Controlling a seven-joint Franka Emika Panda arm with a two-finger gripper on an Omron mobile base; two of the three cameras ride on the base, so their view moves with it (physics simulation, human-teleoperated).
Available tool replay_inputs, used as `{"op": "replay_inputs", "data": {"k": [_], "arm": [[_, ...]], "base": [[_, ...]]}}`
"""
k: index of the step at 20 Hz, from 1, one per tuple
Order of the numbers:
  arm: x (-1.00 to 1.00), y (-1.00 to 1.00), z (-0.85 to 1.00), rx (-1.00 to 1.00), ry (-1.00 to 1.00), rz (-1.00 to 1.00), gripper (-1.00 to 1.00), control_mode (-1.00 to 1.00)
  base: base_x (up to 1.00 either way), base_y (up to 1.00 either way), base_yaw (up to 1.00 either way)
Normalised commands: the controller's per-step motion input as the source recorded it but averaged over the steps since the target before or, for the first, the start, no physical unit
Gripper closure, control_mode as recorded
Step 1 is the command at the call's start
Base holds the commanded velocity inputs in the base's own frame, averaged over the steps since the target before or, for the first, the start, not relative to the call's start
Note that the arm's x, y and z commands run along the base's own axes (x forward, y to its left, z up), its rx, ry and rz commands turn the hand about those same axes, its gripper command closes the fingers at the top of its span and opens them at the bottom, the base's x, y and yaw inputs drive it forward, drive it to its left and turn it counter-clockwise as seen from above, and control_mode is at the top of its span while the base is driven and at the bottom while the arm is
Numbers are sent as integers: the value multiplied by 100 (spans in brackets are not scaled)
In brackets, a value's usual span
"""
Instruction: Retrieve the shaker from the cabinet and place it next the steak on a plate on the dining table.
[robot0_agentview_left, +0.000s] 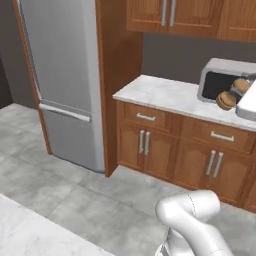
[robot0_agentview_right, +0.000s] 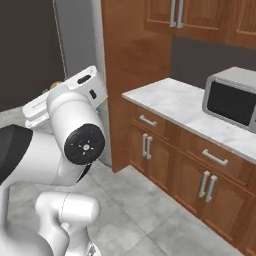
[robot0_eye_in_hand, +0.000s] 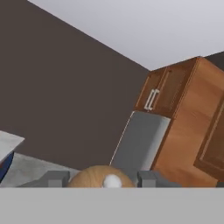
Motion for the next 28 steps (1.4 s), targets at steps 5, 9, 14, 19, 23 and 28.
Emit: {"op": "replay_inputs", "data": {"k": [5, 9, 14, 19, 23, 28], "arm": [[0, 0, 0, 0, 0, 0, 100, 100], [0, 0, 0, 0, 0, 0, 100, 100], [0, 0, 0, 0, 0, 0, 100, 100], [0, 0, 0, 0, 0, 0, 100, 100], [0, 0, 0, 0, 0, 0, 100, 100], [0, 0, 0, 0, 0, 0, 100, 100]], "base": [[69, 16, 33], [86, 20, 28], [95, 33, 27], [100, 20, 37], [100, 23, 41], [100, 18, 41]]}}
